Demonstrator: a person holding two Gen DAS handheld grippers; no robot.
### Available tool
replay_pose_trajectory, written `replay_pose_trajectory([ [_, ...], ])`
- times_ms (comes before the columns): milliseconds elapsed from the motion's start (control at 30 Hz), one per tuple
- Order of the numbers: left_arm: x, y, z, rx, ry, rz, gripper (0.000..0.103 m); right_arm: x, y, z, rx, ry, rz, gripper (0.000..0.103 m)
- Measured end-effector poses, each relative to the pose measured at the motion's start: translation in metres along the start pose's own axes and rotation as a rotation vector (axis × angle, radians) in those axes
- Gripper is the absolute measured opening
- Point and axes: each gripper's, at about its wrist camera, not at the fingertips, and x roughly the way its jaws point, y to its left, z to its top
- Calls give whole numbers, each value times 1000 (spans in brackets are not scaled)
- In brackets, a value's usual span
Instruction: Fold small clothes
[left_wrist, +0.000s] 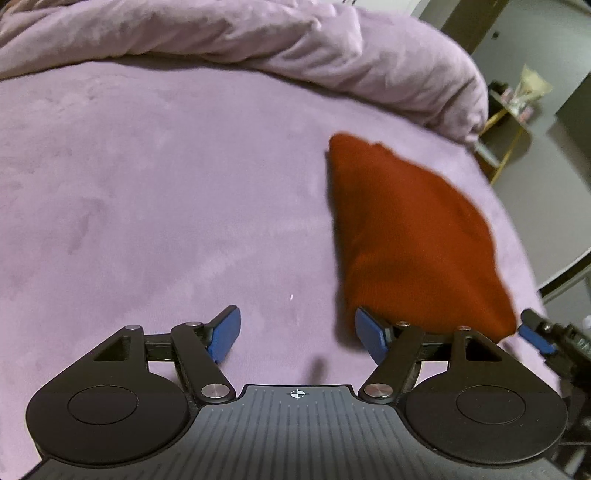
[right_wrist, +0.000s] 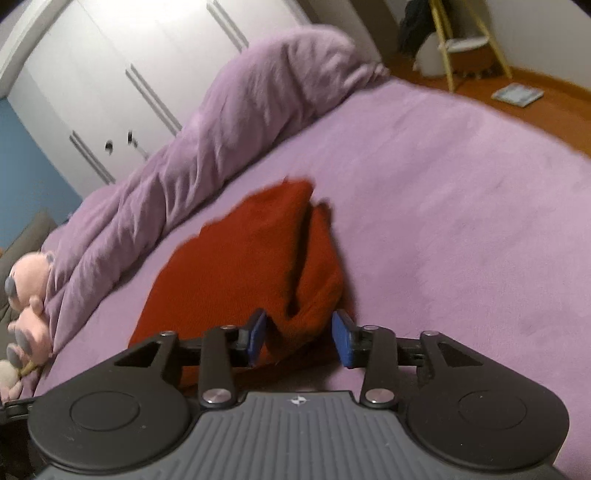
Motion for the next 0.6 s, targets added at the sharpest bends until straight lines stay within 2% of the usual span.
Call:
replay_pose_trajectory([
  [133,15,0,21,-25,19,-109,75,17,-9,23,35,37,50,45],
  [200,31,1,32,-59,38,-170,75,39,-18,36,92,102,142,60],
  [233,41,3,38,-74,50,-209,75,52,-23,43,123,140,178,61],
  [367,78,10,56,-169,102,-267,73,96,-44,65,251,254,235,61],
  [500,102,11,68,-202,119,-334,73,119,-47,81,239,283,226,61],
  [600,116,10,74,-222,147,-370,74,140,-53,80,296,350,285,62],
])
